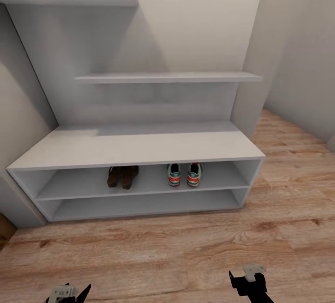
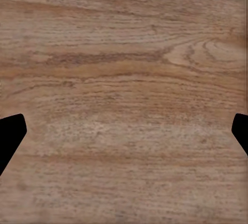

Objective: Pick up the two gym shoes and the two sandals from the corridor floor and place them onto the hallstand (shoe rack) in the corridor, making sure they are on the rack and not on the floor. Arrange them so the two gym shoes are next to each other and the two sandals are next to each other.

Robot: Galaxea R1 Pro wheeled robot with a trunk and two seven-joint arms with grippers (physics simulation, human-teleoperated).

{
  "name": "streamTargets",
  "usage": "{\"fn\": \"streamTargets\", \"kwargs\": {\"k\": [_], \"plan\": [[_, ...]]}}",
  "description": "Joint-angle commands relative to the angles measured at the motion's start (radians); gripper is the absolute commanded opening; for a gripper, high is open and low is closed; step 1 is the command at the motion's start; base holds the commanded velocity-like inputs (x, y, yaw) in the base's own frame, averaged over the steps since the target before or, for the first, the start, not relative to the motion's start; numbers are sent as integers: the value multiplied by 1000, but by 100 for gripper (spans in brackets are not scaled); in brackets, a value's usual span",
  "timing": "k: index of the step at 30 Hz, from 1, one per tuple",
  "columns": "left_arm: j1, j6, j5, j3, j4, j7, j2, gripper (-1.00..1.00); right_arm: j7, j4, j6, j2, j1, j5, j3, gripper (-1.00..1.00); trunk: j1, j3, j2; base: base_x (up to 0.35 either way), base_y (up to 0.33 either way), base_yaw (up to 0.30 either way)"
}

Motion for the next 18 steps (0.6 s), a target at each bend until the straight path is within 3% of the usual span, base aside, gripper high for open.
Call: {"fn": "streamTargets", "kwargs": {"k": [1, 18], "plan": [[-1, 2, 5, 5, 2, 6, -2, 100, -1, 1, -3, 0, 0, 9, -8, 100, -4, 2, 7, 0, 0, 0], [0, 1, 11, 7, 17, 50, -3, 100, -1, 13, 0, 7, 6, 11, -6, 100, -69, 56, 126, 0, 0, 0]]}}
